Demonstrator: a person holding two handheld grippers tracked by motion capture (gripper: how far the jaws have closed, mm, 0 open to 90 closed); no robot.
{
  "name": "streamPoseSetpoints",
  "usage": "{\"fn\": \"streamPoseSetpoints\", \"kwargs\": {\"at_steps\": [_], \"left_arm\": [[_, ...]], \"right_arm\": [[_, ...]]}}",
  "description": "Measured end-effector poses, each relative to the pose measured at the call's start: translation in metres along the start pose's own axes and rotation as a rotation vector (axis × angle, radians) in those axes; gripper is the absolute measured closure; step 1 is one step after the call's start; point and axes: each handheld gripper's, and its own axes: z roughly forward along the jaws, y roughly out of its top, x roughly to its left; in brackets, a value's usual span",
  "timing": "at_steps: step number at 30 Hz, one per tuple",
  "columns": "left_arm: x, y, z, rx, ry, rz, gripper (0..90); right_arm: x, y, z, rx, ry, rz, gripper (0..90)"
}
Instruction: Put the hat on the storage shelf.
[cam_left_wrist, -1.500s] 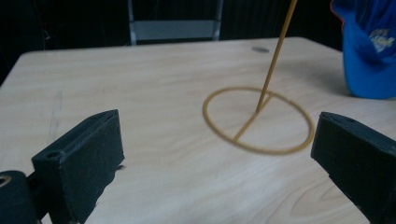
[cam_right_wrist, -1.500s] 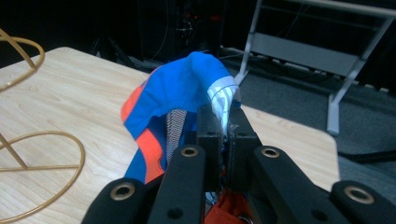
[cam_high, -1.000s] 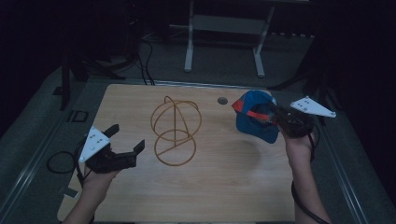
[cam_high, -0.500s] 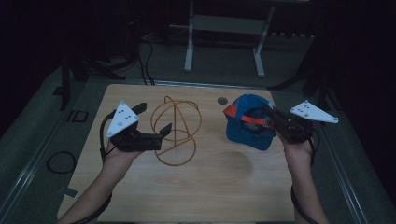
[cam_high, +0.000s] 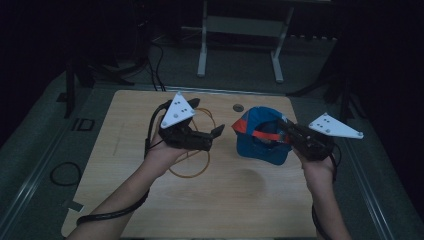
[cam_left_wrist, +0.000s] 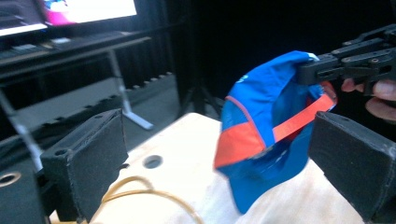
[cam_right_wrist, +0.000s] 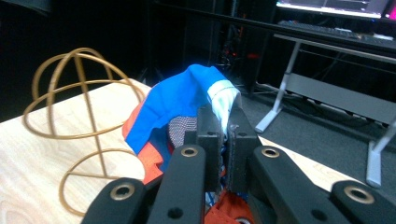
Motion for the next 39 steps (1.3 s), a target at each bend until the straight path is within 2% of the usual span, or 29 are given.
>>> {"fn": "streamPoseSetpoints", "kwargs": {"at_steps": [5,9,18,22,24,25,27,31,33,35,37,39], "left_arm": [[-0.012,-0.001,0.017,0.027,-0.038,0.032,5.2],[-0.019,-0.002,0.028,0.055,-0.087,0.031,6.9],[-0.032,-0.004,0.049,0.12,-0.14,0.047,16.0],[-0.037,-0.009,0.057,0.152,-0.185,0.05,22.3],[-0.04,-0.011,0.061,0.174,-0.203,0.074,28.2],[-0.042,-0.012,0.063,0.185,-0.197,0.084,31.3],[-0.045,-0.014,0.067,0.201,-0.212,0.086,37.0],[-0.049,-0.017,0.073,0.235,-0.19,0.093,55.8],[-0.052,-0.019,0.075,0.248,-0.17,0.102,70.9],[-0.055,-0.021,0.078,0.253,-0.148,0.107,81.6],[-0.057,-0.022,0.08,0.254,-0.128,0.108,86.5],[-0.058,-0.023,0.081,0.258,-0.107,0.117,87.5]], "right_arm": [[0.015,0.003,-0.006,-0.014,0.043,-0.021,86.5],[0.022,0.005,-0.011,-0.03,0.091,-0.021,86.5],[0.036,0.005,-0.019,-0.029,0.136,-0.058,86.5],[0.038,0.004,-0.025,-0.038,0.157,-0.066,86.5],[0.039,0.004,-0.026,-0.037,0.158,-0.073,86.5],[0.04,0.003,-0.027,-0.036,0.164,-0.069,86.5],[0.041,0.0,-0.027,-0.031,0.164,-0.073,86.5],[0.043,-0.006,-0.025,-0.013,0.157,-0.076,86.4],[0.043,-0.009,-0.024,-0.007,0.166,-0.068,86.4],[0.045,-0.013,-0.023,0.003,0.165,-0.065,86.4],[0.047,-0.016,-0.022,0.008,0.168,-0.066,86.3],[0.049,-0.02,-0.021,0.012,0.157,-0.065,86.3]]}}
